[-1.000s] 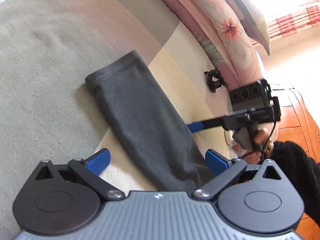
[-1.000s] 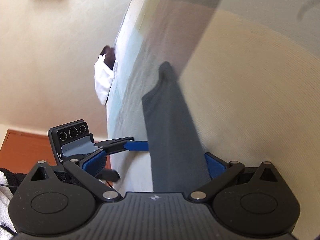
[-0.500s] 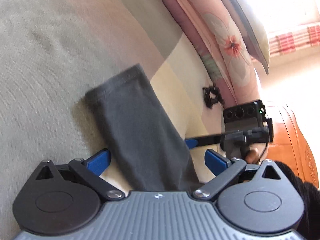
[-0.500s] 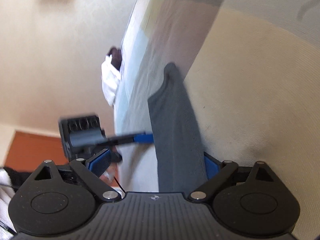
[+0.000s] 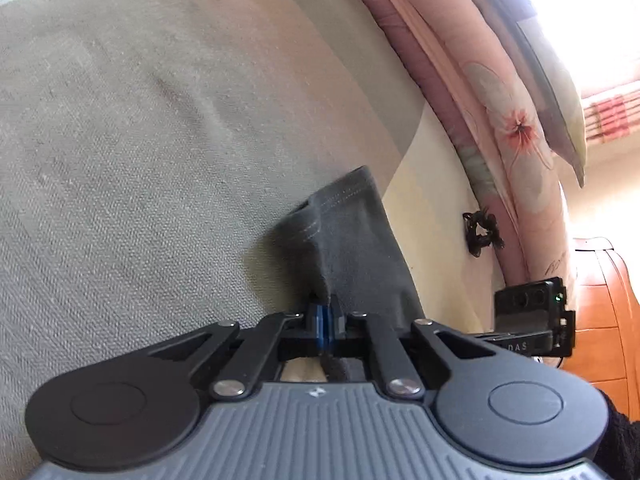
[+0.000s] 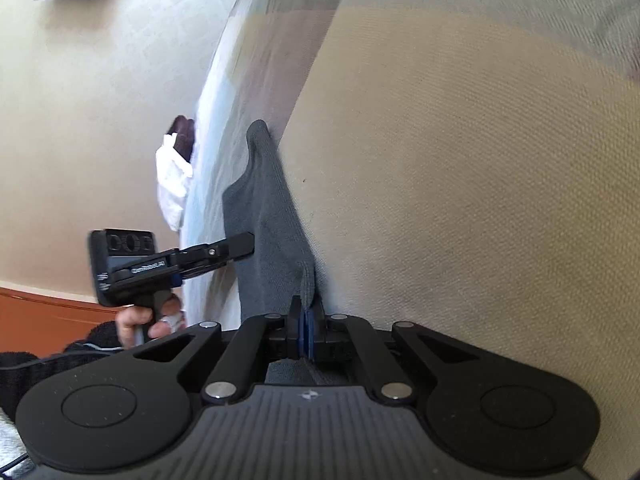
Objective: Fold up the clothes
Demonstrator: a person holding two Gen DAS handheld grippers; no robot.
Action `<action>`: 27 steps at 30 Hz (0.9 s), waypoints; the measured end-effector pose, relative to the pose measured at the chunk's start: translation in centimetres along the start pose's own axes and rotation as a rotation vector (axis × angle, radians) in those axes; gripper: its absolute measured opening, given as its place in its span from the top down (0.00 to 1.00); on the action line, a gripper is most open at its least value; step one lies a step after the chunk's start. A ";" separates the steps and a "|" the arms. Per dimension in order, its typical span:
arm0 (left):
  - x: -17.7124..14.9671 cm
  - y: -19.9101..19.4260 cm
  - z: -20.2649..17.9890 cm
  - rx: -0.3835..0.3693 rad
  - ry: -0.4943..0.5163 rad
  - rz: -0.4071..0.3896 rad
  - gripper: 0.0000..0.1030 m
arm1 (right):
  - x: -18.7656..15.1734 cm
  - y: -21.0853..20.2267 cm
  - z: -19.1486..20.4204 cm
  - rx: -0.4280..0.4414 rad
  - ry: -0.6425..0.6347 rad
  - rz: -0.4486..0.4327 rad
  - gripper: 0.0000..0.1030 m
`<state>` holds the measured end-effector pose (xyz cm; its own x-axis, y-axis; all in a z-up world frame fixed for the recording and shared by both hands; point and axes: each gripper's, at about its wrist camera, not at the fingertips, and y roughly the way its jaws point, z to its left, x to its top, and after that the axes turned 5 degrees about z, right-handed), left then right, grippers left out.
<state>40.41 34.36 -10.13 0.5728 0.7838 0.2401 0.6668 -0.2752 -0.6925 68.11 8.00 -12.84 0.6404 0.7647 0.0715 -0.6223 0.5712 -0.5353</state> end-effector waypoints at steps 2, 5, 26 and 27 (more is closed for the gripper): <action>0.1 -0.1 -1.2 0.027 0.051 -0.018 0.97 | 0.3 0.1 1.5 -0.066 -0.043 -0.002 0.99; 0.8 -0.3 -2.4 0.016 0.078 -0.048 0.98 | 0.7 -0.5 3.0 -0.129 -0.095 -0.035 0.96; 1.6 -2.3 -2.8 0.211 0.249 -0.154 0.93 | -1.4 -2.1 8.3 -0.432 -0.202 -0.225 0.52; 1.9 -2.8 -3.1 0.221 0.270 -0.165 0.93 | -2.0 -1.9 9.1 -0.447 -0.229 -0.223 0.47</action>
